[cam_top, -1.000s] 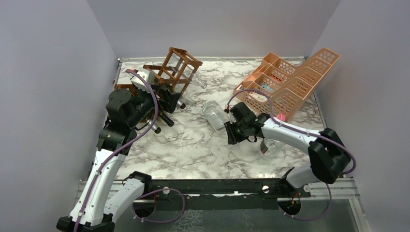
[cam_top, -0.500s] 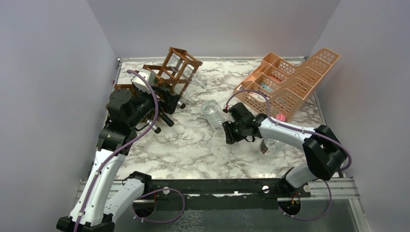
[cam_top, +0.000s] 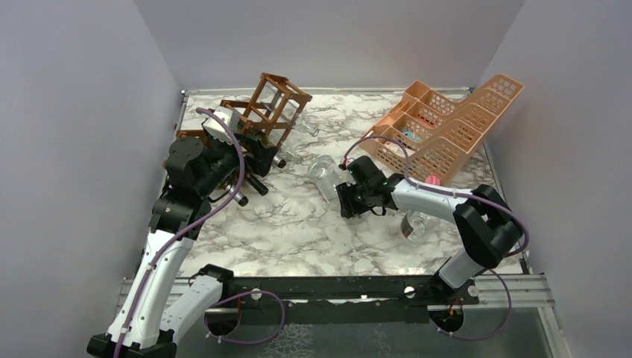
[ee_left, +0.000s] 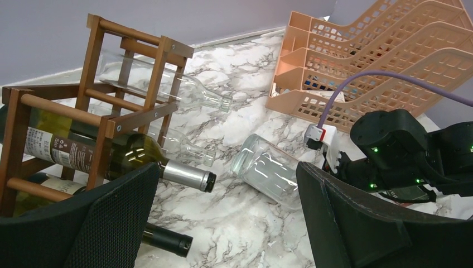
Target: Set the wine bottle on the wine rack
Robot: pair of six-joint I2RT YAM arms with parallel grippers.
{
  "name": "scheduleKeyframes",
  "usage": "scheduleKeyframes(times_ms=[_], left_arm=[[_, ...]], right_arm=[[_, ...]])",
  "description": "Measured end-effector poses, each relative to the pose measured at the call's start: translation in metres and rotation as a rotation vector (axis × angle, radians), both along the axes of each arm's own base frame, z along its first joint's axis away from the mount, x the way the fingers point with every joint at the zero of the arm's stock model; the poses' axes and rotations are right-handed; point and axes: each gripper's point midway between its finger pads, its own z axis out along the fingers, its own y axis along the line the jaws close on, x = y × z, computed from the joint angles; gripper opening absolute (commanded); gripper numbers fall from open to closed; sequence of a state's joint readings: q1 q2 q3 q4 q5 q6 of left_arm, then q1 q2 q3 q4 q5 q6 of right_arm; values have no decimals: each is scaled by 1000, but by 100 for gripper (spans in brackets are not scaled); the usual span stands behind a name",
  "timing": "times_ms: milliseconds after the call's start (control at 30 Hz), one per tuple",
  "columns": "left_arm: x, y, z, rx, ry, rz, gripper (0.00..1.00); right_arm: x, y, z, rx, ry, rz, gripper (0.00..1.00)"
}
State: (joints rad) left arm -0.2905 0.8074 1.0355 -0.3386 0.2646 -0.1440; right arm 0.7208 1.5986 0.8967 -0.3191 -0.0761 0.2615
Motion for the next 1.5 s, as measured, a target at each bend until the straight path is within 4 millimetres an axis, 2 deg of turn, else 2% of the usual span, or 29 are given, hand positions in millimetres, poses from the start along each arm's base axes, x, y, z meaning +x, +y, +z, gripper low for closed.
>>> scheduleKeyframes(times_ms=[233, 633, 700, 833, 933, 1267, 1500], left_arm=[[1, 1, 0, 6, -4, 4, 99], [2, 2, -1, 11, -5, 10, 99], [2, 2, -1, 12, -5, 10, 99], [2, 2, -1, 12, -5, 10, 99], [2, 2, -1, 12, -5, 11, 99], [2, 3, -1, 15, -7, 17, 99], [3, 4, -1, 18, -8, 21, 99]], right_arm=[[5, 4, -9, 40, -45, -7, 56], [13, 10, -9, 72, -106, -33, 54], [14, 10, -9, 73, -109, -41, 49], [16, 8, -10, 69, -121, -61, 18], [17, 9, -10, 75, -129, -72, 2], [19, 8, -9, 74, -145, -74, 1], [8, -9, -8, 64, -172, -87, 1]])
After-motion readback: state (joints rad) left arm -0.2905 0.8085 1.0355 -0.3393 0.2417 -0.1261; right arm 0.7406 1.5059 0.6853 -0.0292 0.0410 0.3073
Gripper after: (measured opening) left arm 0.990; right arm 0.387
